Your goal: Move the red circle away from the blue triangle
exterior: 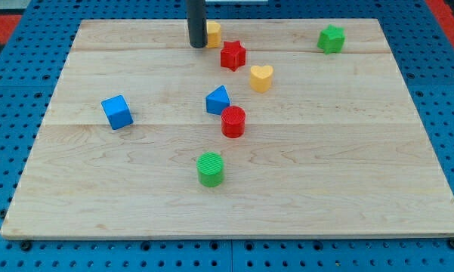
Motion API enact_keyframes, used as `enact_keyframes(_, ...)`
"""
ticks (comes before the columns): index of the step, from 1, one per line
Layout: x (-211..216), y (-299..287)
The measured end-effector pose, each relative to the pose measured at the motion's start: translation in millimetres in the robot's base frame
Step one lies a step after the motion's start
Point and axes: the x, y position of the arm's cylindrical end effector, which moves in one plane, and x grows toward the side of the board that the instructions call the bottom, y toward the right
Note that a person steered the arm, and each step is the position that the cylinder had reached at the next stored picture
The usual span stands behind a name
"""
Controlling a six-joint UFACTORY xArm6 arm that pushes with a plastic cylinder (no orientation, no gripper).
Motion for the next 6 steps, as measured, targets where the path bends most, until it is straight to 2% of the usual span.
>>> enact_keyframes(1,2.0,-13.8)
enact_keyframes(2,69.8,-17.7)
enact_keyframes(4,191.1,48.3)
enact_keyframes(5,208.0,81.4)
enact_keyframes(6,205.3,111.7)
